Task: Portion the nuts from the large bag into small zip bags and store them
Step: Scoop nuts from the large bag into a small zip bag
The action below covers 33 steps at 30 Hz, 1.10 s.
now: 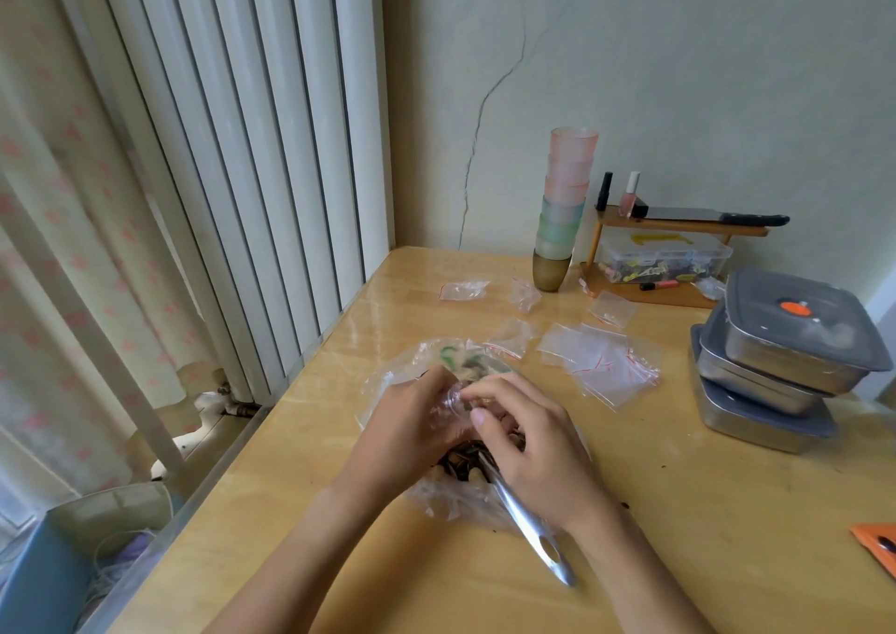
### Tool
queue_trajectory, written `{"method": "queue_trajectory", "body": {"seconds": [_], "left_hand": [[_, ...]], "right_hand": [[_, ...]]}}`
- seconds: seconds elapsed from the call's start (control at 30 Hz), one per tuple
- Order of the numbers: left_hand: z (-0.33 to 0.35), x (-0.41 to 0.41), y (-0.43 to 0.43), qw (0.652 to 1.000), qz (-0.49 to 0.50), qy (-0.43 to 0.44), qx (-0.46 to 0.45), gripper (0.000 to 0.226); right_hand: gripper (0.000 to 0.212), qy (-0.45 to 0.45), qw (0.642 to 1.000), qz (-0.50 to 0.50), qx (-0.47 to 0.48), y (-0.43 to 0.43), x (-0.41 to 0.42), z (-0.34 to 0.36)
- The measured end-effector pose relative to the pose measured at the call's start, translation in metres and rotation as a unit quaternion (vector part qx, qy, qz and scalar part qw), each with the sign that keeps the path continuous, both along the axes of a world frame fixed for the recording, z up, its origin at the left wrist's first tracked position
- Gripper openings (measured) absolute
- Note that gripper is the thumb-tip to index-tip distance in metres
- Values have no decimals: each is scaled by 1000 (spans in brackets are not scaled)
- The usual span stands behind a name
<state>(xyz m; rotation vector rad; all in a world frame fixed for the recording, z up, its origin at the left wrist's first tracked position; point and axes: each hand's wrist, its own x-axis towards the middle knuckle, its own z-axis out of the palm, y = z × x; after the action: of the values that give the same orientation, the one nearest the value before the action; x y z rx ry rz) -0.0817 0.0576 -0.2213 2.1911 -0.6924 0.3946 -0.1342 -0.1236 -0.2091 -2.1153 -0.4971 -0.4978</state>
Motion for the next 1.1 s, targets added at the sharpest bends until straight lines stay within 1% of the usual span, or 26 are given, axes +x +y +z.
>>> {"method": "queue_trajectory", "body": {"seconds": [0.07, 0.17, 0.23, 0.3, 0.37, 0.43, 0.47, 0.53, 0.6, 0.67, 0.7, 0.77, 0.8, 0.83, 0.87, 0.9, 0.97, 1.03, 1.1], "left_hand": [[-3, 0, -1, 1000, 19, -15, 13, 32], [-5, -4, -7, 996, 38, -56, 52, 23], [-5, -8, -11, 993, 51, -70, 78, 29], [-6, -8, -11, 991, 61, -74, 90, 35], [-6, -7, -9, 991, 76, -75, 79, 37], [-7, -5, -3, 992, 88, -61, 64, 39], [-8, -4, 1, 992, 94, -50, 62, 38], [-11, -4, 7, 992, 107, -27, 65, 38], [-14, -6, 12, 992, 111, -14, 63, 36], [-13, -9, 14, 992, 107, -6, 60, 32], [-13, -10, 14, 993, 102, -2, 60, 29], [-10, -12, 15, 994, 91, 1, 58, 26], [-9, -13, 15, 995, 87, 0, 56, 25], [-9, -13, 14, 995, 84, 3, 53, 25], [-10, -13, 14, 995, 83, 7, 49, 24], [-12, -13, 13, 996, 83, 11, 43, 23], [-15, -13, 13, 996, 85, 14, 27, 20], [-16, -12, 12, 996, 87, 16, 16, 19], [-14, -10, 11, 996, 88, 20, 10, 23]], "right_hand": [[15, -19, 998, -40, 38, 3, 0, -1], [14, 25, 996, -41, 77, 8, -1, -4], [10, 39, 995, -36, 84, 10, -2, -4], [11, 19, 995, -55, 78, 11, -3, -2], [14, 5, 992, -79, 97, 10, -3, 0], [15, 21, 988, -112, 107, 5, -1, 0], [17, 44, 987, -131, 82, 1, 1, 0], [25, 124, 980, -154, -22, -6, 3, 1], [31, 199, 959, -162, -118, -8, -3, 8], [35, 255, 936, -160, -182, -7, -16, 21], [36, 292, 917, -153, -224, -6, -23, 29], [37, 356, 864, -132, -330, -3, -36, 42], [38, 373, 838, -124, -380, -1, -40, 44], [39, 380, 818, -118, -414, 2, -43, 45], [42, 383, 808, -115, -433, 5, -44, 44], [45, 384, 807, -111, -435, 6, -44, 45], [51, 393, 820, -104, -403, 2, -41, 53], [50, 407, 848, -99, -323, -8, -38, 66], [40, 404, 884, -109, -208, -19, -35, 77]]}}
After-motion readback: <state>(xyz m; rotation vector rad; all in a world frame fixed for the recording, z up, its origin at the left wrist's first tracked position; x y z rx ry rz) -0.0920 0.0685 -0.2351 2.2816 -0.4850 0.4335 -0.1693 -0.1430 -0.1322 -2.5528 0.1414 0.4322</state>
